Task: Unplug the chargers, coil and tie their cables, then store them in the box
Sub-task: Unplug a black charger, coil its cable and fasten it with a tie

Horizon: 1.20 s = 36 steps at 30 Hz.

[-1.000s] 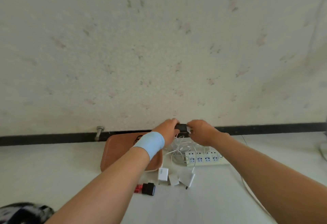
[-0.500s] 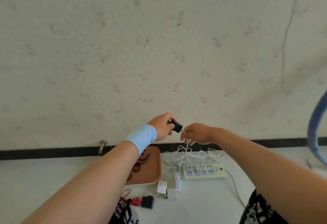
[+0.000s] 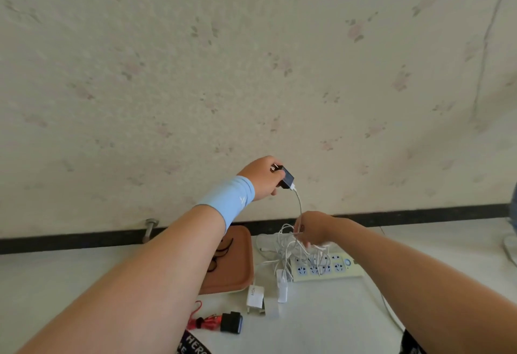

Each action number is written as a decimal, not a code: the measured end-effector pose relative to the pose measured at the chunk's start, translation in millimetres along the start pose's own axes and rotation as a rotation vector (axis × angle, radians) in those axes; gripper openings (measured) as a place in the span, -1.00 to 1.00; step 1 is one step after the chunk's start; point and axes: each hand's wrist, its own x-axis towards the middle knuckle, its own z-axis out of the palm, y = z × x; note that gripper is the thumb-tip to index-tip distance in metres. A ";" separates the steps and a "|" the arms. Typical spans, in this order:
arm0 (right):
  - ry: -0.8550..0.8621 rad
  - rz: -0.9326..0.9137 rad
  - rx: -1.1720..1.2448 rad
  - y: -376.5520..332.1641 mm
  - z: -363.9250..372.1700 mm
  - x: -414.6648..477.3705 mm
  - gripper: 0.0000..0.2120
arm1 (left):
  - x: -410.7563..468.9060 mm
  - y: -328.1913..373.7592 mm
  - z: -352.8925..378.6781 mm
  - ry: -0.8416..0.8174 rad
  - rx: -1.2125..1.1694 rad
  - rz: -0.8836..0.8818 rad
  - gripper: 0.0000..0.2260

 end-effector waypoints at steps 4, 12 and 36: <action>0.111 -0.018 0.105 -6.9 -13.7 1.8 -0.41 | 9.2 -10.0 -6.1 0.057 0.319 -0.043 -0.70; 0.142 -0.161 0.070 -20.2 -35.5 -17.9 -0.25 | 8.0 -7.3 -7.4 0.119 0.438 -0.107 -0.73; 0.817 -0.325 0.385 -24.8 -58.8 -30.8 -0.85 | 6.0 2.5 14.2 -0.293 -0.399 -0.237 -0.76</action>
